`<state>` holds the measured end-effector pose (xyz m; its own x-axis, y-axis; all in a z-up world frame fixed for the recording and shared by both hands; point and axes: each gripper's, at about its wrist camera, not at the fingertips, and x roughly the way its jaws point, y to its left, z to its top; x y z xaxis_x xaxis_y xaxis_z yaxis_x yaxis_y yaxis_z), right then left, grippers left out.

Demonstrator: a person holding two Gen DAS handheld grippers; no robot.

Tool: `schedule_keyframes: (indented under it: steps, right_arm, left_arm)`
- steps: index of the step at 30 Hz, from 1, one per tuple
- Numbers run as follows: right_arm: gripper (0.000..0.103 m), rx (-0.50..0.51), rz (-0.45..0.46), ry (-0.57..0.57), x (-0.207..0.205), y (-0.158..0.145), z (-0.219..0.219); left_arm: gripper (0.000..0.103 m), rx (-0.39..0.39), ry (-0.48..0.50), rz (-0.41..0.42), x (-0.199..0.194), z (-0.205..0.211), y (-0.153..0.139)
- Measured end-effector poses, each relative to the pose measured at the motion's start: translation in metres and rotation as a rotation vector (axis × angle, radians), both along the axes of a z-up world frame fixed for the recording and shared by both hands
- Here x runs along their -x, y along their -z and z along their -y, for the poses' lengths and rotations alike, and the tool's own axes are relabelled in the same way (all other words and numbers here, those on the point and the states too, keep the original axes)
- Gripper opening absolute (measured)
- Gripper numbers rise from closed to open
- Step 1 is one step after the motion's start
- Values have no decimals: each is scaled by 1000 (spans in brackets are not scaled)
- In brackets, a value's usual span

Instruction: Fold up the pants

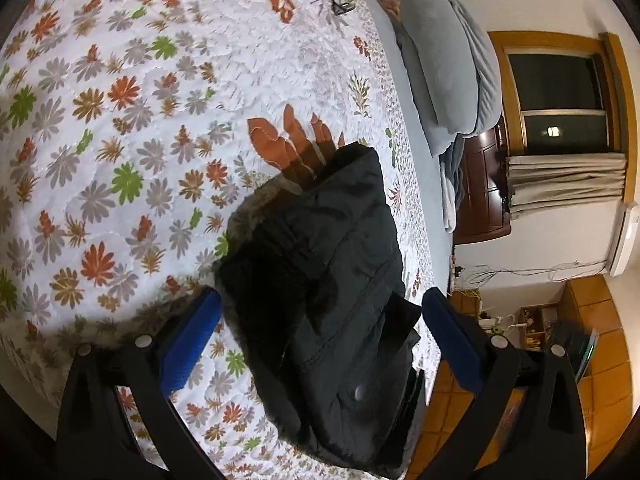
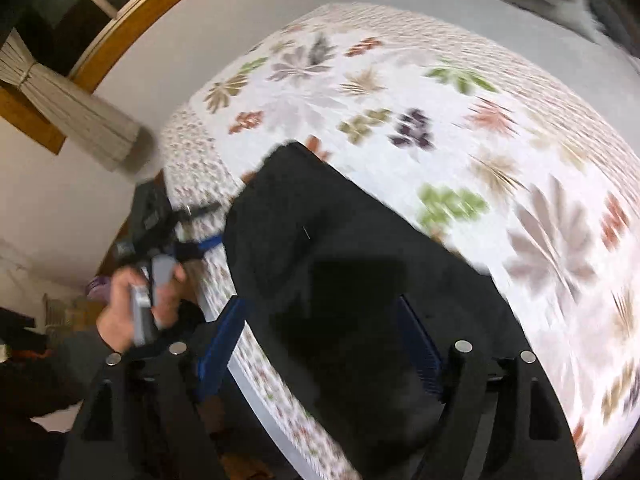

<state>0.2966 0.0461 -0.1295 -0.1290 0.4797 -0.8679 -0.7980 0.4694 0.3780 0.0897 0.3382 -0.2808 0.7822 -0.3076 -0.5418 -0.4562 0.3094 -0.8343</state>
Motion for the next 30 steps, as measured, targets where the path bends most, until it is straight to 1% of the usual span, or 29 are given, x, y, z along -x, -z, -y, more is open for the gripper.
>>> schedule_keyframes:
  steps: [3,5,8,11,13,14,17,20,23,25,28,30]
  right_arm:
    - [78,19,-38,-59,-20,12,-57]
    - [78,40,-63,-87,-31,26,-94]
    - [78,88,-69,-133,-37,48,-140]
    - [78,126,-90,-193,-41,67,-176]
    - [80,147,-96,-226,-45,77,-193]
    - [83,156,-116,-242,-48,83,-203]
    - [86,174,-166,-286,-59,96,-220]
    - [88,199,-202,-326,-68,108,-231]
    - [89,232,-228,-358,-76,119,-237]
    - [89,250,-252,-380,-79,127,-240]
    - [89,248,-298,-410,-84,136,-245]
    - [89,254,-323,-423,-87,143,-249]
  left_arm:
    - [100,-45,9,0,-6,6,-4]
    - [100,-73,21,-2,-8,9,-6]
    - [100,-86,13,2,-7,11,-5]
    - [99,-86,3,-6,-7,11,-5]
    - [98,-82,-3,-14,-7,10,-5]
    - [98,-77,-9,-16,-7,10,-5]
    - [90,-87,-20,-52,-10,11,-5]
    - [85,-85,-31,-73,-14,8,-3]
    - [84,-71,-43,-79,-16,4,-2]
    - [84,-82,-42,-94,-21,2,-1]
    - [82,-107,-26,-109,-26,2,-3]
    - [81,-104,-18,-110,-25,1,-2]
